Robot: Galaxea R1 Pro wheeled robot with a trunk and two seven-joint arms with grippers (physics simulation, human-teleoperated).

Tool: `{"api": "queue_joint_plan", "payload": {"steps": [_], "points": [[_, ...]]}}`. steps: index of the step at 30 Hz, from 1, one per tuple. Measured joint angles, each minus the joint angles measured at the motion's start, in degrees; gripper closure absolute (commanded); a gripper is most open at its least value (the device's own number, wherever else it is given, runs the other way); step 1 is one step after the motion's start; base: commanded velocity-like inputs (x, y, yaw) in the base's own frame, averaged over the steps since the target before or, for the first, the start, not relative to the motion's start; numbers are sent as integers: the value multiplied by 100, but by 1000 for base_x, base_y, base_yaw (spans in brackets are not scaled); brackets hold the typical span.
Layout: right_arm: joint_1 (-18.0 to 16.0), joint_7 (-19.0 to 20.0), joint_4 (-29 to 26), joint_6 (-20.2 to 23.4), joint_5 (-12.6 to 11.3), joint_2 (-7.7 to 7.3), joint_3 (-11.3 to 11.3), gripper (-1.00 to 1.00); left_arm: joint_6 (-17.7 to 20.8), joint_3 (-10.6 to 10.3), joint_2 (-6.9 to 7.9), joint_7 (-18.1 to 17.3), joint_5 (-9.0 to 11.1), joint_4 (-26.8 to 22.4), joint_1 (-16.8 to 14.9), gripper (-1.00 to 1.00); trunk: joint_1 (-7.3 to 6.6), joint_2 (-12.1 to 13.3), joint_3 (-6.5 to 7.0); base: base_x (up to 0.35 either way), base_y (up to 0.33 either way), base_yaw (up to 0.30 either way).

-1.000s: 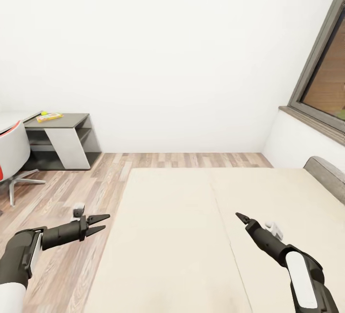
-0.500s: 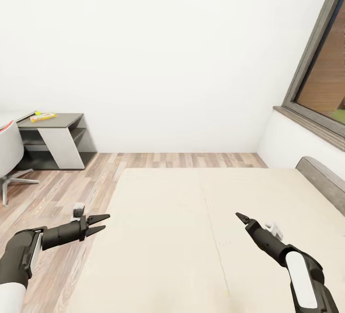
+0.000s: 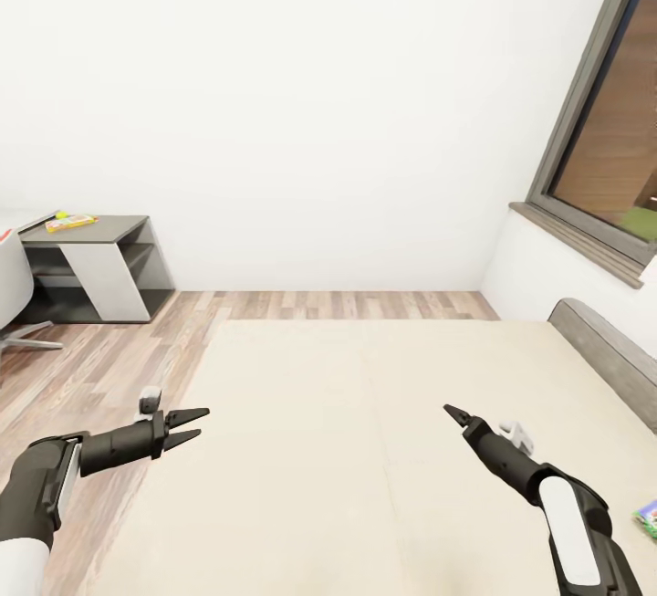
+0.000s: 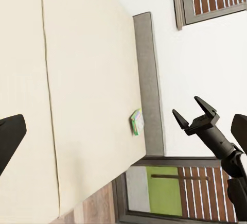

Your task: Put all the toys in the child's room - the three board games (two on the bed and one on the table), the two jigsaw puzzles on the table, and the tennis ball on the table - inside the toy box on the table in the child's room.

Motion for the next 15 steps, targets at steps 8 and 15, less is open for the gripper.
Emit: {"api": "queue_joint_plan", "payload": {"steps": [8,15], "points": [[0,0,1,0,0,-1,13,-100,1,0,0,0,0,0,0,-100,0,0,0,0,-245,0],[0,0,1,0,1,-1,15,-100,1,0,0,0,0,0,0,-100,0,0,0,0,-245,0]]}}
